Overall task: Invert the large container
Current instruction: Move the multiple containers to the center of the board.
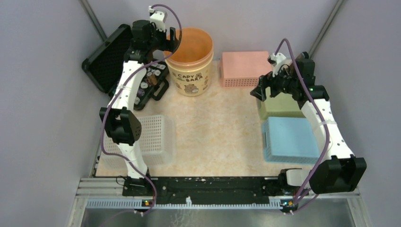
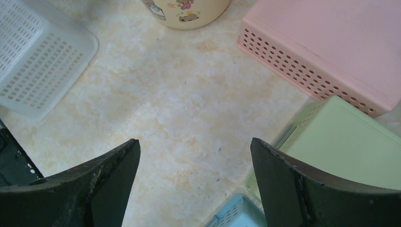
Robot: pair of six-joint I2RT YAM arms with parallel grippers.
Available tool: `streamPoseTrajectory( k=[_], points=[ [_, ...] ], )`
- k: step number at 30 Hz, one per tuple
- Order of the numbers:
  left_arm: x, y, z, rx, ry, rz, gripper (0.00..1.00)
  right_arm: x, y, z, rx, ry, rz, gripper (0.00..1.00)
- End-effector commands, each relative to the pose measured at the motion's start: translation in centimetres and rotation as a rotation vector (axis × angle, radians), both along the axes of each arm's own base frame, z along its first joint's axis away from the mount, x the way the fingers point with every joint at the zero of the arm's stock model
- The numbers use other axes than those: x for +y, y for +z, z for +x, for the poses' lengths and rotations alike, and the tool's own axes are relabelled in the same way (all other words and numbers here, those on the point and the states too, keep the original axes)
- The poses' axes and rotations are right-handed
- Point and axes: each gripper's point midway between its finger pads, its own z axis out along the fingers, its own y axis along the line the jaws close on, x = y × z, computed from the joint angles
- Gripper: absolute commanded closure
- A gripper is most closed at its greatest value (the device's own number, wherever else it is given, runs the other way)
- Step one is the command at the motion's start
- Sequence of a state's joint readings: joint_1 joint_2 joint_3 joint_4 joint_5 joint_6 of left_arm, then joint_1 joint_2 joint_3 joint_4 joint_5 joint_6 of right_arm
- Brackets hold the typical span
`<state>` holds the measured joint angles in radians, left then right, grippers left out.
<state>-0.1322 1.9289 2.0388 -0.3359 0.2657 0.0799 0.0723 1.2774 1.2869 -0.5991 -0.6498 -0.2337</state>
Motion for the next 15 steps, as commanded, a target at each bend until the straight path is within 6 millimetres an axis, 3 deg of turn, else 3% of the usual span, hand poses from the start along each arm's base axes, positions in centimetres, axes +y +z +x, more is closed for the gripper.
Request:
streamPoseTrajectory(
  k=[1, 8, 15],
  points=[
    [1.3, 2.7, 0.1, -0.074, 0.068, -0.005, 0.11, 0.6, 1.6, -0.3, -0.082, 0.034, 0.005, 0.13],
    [2.4, -0.4, 1.7, -0.017, 0.141, 0.027, 0.14, 0.7, 1.3, -0.5, -0.079, 0.042, 0.008, 0.13],
    [2.7, -2.3, 2.8, 0.012, 0.161, 0.051, 0.24, 0.7, 0.9, -0.4, -0.071, 0.043, 0.008, 0.13]
  ],
)
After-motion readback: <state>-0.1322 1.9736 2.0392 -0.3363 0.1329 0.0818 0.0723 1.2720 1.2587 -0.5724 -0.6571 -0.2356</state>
